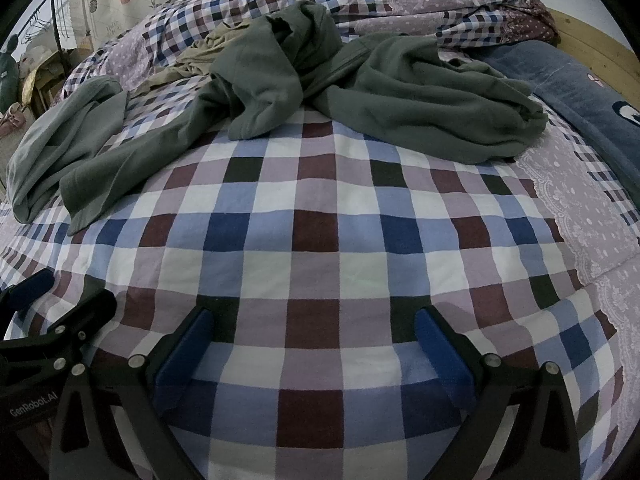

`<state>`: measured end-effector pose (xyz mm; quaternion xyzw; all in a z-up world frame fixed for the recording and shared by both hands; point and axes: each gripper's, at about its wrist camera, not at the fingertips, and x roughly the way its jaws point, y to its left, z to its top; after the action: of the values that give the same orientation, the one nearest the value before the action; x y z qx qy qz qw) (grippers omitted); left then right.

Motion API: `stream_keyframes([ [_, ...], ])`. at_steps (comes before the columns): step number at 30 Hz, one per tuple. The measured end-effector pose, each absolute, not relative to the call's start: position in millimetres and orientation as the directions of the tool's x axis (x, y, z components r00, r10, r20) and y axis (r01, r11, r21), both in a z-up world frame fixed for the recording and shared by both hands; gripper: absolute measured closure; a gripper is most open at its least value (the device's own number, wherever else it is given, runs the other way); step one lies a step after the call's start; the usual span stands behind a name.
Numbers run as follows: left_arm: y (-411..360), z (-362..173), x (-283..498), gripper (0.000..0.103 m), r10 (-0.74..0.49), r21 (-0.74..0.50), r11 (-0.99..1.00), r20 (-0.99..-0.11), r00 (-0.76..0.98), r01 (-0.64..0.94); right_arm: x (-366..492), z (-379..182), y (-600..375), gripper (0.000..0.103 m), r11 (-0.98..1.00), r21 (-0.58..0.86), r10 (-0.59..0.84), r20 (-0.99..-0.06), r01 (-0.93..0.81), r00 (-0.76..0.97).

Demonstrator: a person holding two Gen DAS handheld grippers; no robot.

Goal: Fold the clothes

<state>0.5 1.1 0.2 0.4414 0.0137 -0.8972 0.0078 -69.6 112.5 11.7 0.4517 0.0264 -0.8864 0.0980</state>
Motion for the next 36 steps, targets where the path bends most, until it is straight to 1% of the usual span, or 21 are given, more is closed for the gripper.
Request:
stream_keyframes([
  [12,4,0,2,0.0,-0.014,-0.007,-0.999,-0.792,-0.611,0.032,-67,12,119,0.0,-0.979,0.057,-0.16,-0.805,0.195,-0.571],
  [20,2,-3,-2,0.0,-0.004,-0.018,-0.999,-0.798,-0.603,0.03,-66,13,126,0.0,-0.979,0.069,-0.168,-0.812,0.194,-0.559],
  [26,-7,-5,0,0.001,0.011,-0.039,-0.999,-0.796,-0.605,0.032,-67,15,131,0.0,-0.973,0.103,-0.202,-0.811,0.205,-0.549],
  [29,-16,-4,1,0.001,0.029,-0.061,-0.998,-0.793,-0.609,0.033,-65,19,140,0.0,-0.961,0.172,-0.266,-0.786,0.216,-0.558],
  [31,-26,-2,1,0.001,0.058,-0.098,-0.995,-0.785,-0.617,0.031,-63,22,148,0.0,-0.948,0.227,-0.316,-0.762,0.224,-0.566],
  [36,-70,8,-4,0.002,0.178,-0.287,-0.956,-0.724,-0.666,0.056,-59,27,163,0.008,-0.923,0.31,-0.385,-0.723,0.228,-0.574],
])
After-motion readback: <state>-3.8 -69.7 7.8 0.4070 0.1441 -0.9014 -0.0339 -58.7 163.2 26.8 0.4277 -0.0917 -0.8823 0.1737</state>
